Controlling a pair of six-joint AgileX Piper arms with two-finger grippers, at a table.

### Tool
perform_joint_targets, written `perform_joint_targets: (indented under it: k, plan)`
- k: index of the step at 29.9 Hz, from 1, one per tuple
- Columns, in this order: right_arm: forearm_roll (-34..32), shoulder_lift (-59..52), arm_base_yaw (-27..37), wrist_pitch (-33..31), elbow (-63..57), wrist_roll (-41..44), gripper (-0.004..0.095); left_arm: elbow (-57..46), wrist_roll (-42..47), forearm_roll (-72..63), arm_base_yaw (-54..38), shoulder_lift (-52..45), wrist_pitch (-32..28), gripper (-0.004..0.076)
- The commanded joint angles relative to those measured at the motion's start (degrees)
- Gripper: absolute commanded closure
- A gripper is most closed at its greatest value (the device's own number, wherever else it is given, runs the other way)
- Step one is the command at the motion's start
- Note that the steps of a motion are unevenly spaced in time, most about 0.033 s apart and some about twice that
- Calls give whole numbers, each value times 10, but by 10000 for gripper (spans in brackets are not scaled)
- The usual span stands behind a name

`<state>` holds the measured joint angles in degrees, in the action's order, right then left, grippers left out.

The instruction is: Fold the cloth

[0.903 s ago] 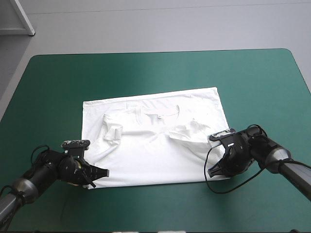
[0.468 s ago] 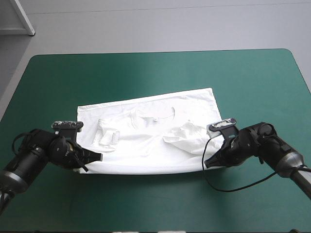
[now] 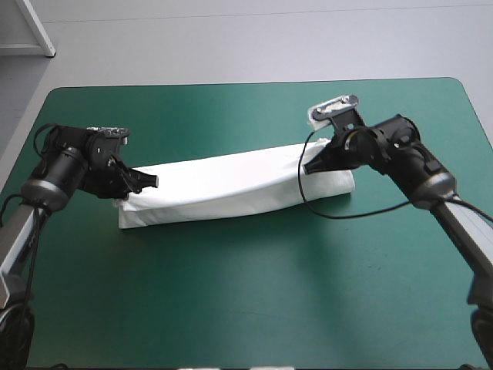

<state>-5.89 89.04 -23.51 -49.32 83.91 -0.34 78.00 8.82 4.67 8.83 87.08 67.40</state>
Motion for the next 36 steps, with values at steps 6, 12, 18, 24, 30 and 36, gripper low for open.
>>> perform_joint_targets:
  k: [6, 12, 18, 24, 30, 36]
  plan:
    - [-25, 138, 32, 32, 169, 8, 927, 119, -39, -22, -61, 83, -23, 732]
    - [-26, 213, 37, 53, 203, 8, 926, 128, -46, -18, -71, 133, -90, 732]
    - [23, 242, 37, 79, 203, 3, 767, 126, -46, -18, -71, 157, -159, 724]
    - [27, 231, 37, 71, 203, 3, 234, 127, -50, -22, -71, 159, -157, 450]
    - [2, 164, 37, 80, 204, 9, 169, 174, -53, -10, -71, 159, -87, 206]
    - [0, 95, 80, 55, 204, 12, 171, 293, -61, -86, -68, 159, -17, 270]
